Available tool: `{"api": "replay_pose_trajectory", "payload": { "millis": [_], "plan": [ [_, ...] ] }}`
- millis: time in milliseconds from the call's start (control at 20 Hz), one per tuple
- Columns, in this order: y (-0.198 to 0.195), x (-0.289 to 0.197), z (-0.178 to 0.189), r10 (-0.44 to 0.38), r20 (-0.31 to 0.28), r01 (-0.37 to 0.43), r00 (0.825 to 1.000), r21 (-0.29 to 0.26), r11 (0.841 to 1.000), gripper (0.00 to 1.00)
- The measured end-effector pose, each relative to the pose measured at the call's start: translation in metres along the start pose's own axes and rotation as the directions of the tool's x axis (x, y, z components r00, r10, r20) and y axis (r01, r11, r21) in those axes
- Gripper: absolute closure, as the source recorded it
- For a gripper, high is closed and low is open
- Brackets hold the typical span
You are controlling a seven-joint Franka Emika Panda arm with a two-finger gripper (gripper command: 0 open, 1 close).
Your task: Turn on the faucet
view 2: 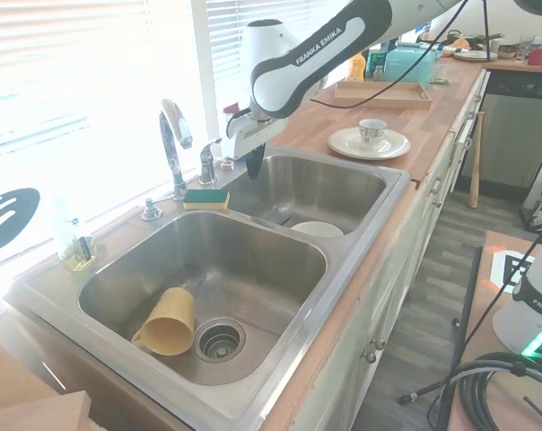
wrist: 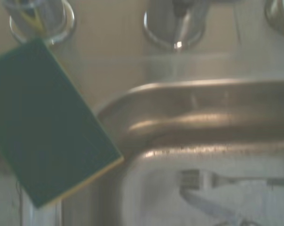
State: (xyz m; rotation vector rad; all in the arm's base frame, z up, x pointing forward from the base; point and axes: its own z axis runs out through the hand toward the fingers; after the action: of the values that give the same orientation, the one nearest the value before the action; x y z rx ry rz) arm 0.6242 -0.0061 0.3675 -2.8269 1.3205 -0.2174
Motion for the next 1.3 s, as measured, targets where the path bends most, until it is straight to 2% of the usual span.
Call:
{"api": "replay_pose_trajectory", "payload": {
  "millis": [100, 350, 550, 850, 900, 1300],
  "plan": [
    [0.012, -0.011, -0.005, 0.0, 0.029, 0.0, 1.0, -0.029, 1.0, 1.0],
    [0.055, -0.055, -0.015, -0.002, 0.073, 0.006, 0.997, -0.059, 0.998, 1.0],
    [0.089, -0.094, -0.032, -0.002, 0.079, 0.007, 0.997, -0.06, 0.998, 1.0],
    [0.129, -0.127, -0.048, 0.0, 0.067, 0.004, 0.998, -0.053, 0.999, 1.0],
    [0.133, -0.13, -0.05, 0.0, 0.064, 0.003, 0.998, -0.05, 0.999, 0.0],
    [0.145, -0.138, -0.054, 0.01, 0.067, -0.006, 0.998, -0.055, 0.998, 0.0]
  ]
}}
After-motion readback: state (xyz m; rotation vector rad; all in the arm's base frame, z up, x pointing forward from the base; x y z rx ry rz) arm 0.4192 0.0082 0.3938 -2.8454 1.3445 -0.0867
